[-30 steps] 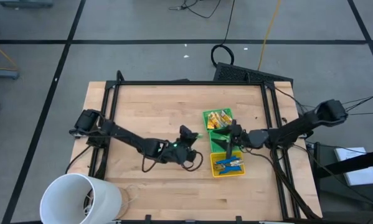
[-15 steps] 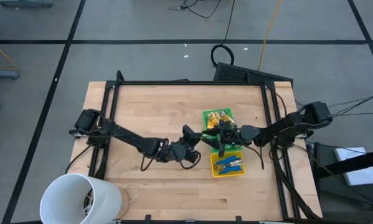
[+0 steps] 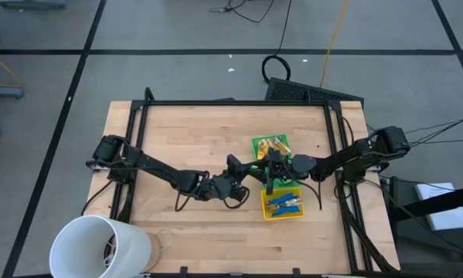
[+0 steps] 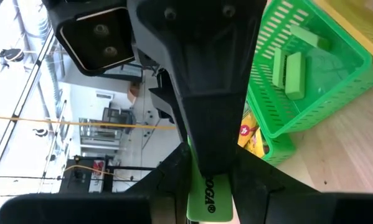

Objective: Pick & Place School Supplies
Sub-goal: Put the green eraser into the bottom green bin

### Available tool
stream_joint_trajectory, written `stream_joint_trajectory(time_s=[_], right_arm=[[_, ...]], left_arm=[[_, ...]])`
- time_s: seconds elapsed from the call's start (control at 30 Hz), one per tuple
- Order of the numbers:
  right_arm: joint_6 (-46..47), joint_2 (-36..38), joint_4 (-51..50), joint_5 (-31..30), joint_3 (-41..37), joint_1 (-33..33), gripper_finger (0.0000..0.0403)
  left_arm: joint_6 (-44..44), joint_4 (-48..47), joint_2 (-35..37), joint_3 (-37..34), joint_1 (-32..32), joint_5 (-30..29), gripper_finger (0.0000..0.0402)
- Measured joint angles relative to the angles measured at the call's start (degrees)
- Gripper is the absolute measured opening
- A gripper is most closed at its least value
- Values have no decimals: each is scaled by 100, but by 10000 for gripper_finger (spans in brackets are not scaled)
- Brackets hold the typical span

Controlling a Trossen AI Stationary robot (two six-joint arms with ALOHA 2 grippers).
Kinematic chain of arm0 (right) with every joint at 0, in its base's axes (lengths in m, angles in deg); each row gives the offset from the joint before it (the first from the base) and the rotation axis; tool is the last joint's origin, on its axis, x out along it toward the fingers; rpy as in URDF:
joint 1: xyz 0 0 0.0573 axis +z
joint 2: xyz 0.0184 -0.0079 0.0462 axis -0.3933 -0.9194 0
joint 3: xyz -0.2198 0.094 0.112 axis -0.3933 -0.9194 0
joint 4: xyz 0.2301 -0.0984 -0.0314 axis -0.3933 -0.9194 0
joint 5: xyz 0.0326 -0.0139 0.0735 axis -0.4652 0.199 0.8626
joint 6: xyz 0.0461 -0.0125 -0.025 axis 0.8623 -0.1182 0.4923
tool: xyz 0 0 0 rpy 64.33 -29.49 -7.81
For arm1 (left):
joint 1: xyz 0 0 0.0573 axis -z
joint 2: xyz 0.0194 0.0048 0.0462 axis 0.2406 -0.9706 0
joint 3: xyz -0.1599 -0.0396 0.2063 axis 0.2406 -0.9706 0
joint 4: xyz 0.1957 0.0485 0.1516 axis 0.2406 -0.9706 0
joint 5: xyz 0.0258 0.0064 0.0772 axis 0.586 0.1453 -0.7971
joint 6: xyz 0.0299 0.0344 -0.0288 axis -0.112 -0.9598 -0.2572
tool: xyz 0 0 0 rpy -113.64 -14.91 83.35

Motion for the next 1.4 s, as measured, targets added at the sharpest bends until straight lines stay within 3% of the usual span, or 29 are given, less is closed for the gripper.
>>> stream_joint_trajectory(time_s=[0.27,0.37,0.53,0.7,0.83,1.0,1.17,1.4], right_arm=[[44,0,-20,-25,-7,-3,32],[-121,0,-19,-5,-7,-2,29],[-514,38,-84,62,-5,6,29],[-897,470,-837,28,-18,-28,29],[-1444,1170,-1587,13,-138,51,29],[-1938,2174,-2189,115,-613,150,29],[-1958,2985,-2534,616,-1193,157,29],[-2229,3484,-2625,1060,-2029,-38,29]], left_arm=[[365,-21,7,0,9,15,96],[841,-25,7,2,13,10,107],[2751,-88,63,2,161,11,172],[3462,-397,436,2,469,375,249],[4130,-867,1021,-195,568,878,282],[4782,-908,1854,-1027,547,940,295],[5058,74,2713,-2130,520,944,296],[5113,1266,3707,-3593,520,942,296]])
